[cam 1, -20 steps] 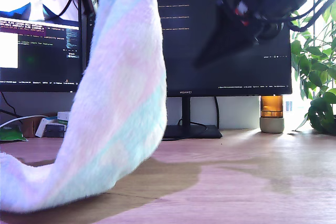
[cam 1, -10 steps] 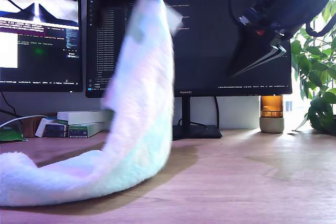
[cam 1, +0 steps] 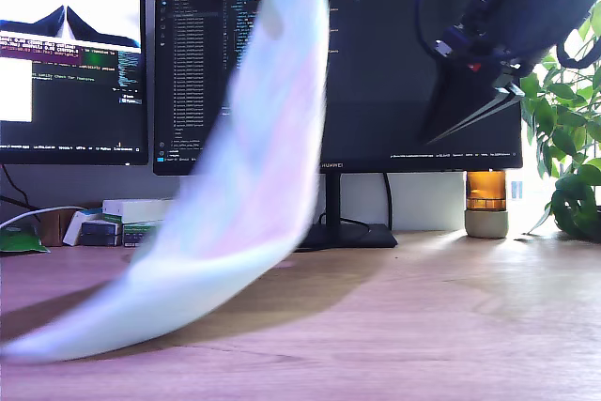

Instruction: Fold the tea towel to a neat square and place it to the right

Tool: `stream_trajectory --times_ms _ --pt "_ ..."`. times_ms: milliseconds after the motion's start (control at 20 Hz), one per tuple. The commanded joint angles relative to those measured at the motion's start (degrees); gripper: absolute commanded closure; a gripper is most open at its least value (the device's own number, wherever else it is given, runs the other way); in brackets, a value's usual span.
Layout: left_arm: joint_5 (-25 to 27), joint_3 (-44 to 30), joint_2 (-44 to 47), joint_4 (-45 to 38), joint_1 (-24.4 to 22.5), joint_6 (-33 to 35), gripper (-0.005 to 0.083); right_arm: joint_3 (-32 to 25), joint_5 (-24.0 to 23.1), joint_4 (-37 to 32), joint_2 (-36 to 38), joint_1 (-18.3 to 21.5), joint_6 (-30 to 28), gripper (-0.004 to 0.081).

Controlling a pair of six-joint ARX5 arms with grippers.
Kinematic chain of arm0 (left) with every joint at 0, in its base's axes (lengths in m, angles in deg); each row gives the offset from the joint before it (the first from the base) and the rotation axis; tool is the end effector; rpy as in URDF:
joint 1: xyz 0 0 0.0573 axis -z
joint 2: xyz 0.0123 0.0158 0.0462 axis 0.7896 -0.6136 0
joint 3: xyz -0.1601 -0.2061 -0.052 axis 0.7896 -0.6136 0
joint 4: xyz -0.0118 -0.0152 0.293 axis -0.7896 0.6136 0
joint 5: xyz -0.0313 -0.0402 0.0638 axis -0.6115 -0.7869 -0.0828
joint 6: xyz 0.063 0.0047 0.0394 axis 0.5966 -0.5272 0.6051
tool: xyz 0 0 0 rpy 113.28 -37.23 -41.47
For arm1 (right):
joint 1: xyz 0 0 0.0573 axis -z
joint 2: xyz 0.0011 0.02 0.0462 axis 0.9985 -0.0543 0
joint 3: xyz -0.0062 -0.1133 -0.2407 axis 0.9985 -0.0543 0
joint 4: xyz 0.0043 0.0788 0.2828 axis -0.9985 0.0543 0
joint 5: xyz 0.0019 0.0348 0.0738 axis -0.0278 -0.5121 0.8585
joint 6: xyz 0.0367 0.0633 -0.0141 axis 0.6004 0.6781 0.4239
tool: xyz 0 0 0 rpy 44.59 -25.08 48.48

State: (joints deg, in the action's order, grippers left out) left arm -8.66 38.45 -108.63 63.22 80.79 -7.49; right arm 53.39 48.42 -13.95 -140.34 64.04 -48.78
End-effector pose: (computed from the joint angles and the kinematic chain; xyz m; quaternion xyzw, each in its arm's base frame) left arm 0.3248 -0.2363 0.4249 -0.0355 0.2594 -0.6915 0.6732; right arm 0.3012 0.1426 0.2136 -0.2013 0.2930 0.3612 0.8621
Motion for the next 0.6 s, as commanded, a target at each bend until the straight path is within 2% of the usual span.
stream_trajectory --times_ms 0,150,350,550 --pt "2.3 -2.7 -3.2 7.6 2.3 7.0 0.0797 0.4 0.2 -0.6 -0.2 0.3 0.5 0.0782" --pt "3.3 -6.2 -4.3 12.9 5.1 14.1 0.0797 0.4 0.2 -0.1 -0.3 1.2 0.5 0.0782" --pt "3.6 -14.3 -6.8 10.4 8.9 15.5 0.0797 0.4 0.2 1.2 -0.3 3.5 0.5 0.0782" --pt "4.2 -20.4 -9.8 10.1 11.4 16.4 0.0797 0.4 0.3 2.6 -0.3 3.9 0.4 0.0782"
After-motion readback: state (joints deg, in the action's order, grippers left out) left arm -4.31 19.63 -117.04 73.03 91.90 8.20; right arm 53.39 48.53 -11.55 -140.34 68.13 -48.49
